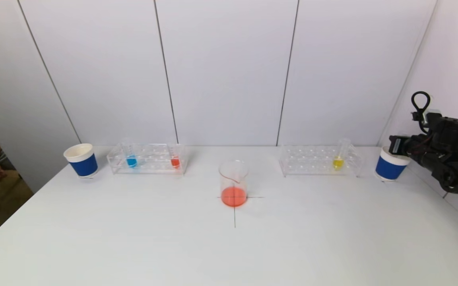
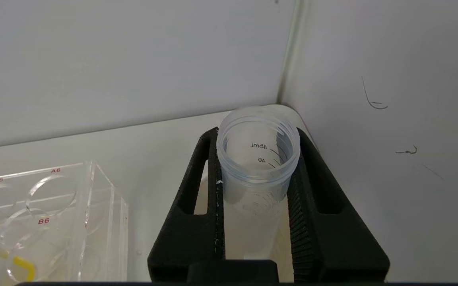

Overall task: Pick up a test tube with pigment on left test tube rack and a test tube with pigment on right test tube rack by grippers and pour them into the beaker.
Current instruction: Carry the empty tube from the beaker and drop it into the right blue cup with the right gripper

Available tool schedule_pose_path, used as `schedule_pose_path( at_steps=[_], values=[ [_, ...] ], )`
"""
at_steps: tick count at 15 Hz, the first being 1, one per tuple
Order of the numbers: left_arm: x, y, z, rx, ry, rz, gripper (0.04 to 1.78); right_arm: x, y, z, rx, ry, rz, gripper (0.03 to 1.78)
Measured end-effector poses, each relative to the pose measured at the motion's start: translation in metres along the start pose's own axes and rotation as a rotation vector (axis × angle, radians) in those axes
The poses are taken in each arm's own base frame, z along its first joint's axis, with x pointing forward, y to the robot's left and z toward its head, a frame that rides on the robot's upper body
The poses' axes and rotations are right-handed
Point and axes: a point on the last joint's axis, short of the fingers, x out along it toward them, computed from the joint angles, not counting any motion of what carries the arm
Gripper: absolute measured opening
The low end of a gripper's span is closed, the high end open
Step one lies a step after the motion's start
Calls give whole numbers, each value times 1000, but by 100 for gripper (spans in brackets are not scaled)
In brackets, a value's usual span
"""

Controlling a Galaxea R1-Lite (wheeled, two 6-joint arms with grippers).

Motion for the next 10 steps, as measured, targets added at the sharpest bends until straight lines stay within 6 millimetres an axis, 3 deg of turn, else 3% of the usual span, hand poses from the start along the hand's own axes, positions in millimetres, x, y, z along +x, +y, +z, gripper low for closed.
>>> schedule_pose_path(
  at_steps=[10],
  values=[
    [0, 0, 0, 0, 0, 0, 176, -1, 0, 0, 21, -14, 2, 51]
  ],
)
